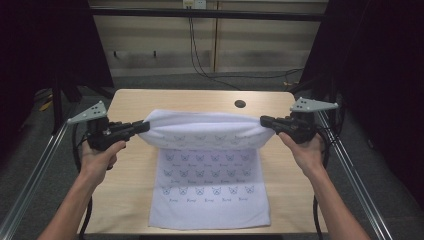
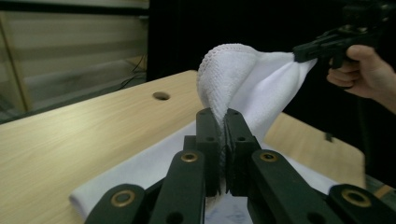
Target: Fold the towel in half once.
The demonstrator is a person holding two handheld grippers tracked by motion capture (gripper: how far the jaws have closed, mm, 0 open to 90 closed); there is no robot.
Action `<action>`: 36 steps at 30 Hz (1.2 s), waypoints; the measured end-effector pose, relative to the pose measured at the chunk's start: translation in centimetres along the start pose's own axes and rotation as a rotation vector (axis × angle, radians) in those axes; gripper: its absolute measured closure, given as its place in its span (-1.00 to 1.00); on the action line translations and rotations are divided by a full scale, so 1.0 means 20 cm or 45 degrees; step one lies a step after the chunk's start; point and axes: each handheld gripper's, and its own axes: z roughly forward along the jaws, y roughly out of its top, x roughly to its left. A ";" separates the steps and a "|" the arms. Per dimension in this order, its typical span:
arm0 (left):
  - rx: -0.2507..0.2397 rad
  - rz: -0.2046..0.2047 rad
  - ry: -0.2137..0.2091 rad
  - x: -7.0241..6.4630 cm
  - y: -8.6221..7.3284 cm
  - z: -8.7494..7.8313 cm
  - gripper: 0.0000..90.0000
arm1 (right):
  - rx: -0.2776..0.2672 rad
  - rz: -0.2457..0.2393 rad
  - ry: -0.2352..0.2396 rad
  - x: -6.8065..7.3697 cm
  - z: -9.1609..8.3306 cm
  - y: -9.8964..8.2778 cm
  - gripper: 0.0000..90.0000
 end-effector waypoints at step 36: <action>0.417 -0.085 -0.131 -0.19 -0.74 -0.12 0.51 | 0.339 0.138 0.342 0.44 -0.24 -0.82 0.60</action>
